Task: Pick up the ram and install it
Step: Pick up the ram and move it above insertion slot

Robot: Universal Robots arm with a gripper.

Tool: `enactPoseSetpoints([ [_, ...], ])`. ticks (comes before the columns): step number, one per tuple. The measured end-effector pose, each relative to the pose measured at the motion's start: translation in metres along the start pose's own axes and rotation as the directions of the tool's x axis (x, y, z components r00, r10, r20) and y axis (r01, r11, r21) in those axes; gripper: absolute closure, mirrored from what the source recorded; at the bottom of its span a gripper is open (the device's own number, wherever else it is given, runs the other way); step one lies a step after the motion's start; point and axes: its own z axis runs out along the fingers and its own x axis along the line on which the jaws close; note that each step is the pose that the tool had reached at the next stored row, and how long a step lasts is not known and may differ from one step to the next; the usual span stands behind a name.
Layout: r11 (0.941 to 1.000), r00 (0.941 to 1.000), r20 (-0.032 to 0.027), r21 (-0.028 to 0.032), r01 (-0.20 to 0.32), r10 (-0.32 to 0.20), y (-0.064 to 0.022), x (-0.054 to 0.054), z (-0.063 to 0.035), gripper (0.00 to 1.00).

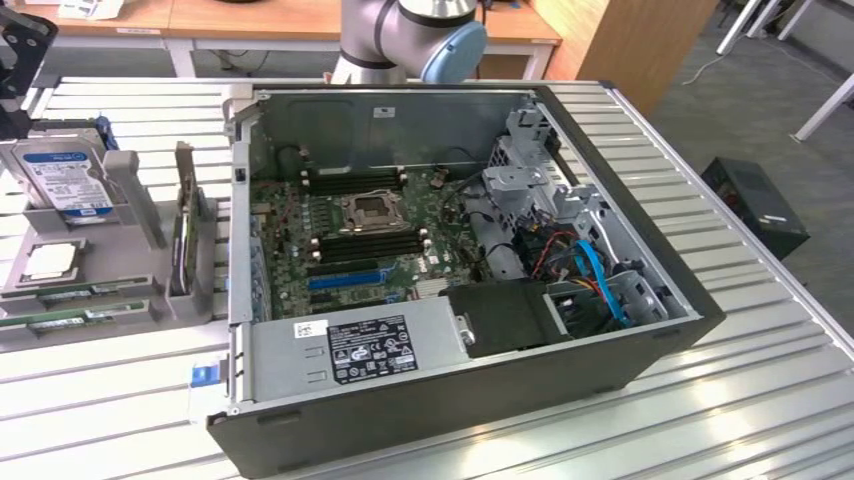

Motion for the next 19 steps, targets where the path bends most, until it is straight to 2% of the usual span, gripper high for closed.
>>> enactPoseSetpoints([
  [8, 0.9999, 0.9999, -0.0005, -0.0002, 0.011, -0.011, 0.0000, 0.0000, 0.0000, 0.89],
  [13, 0.9986, 0.9986, -0.0023, -0.0013, 0.052, -0.052, 0.0000, 0.0000, 0.0000, 0.89],
  [19, 0.9942, 0.9942, -0.0047, -0.0027, 0.107, -0.107, 0.0000, 0.0000, 0.0000, 0.89],
])
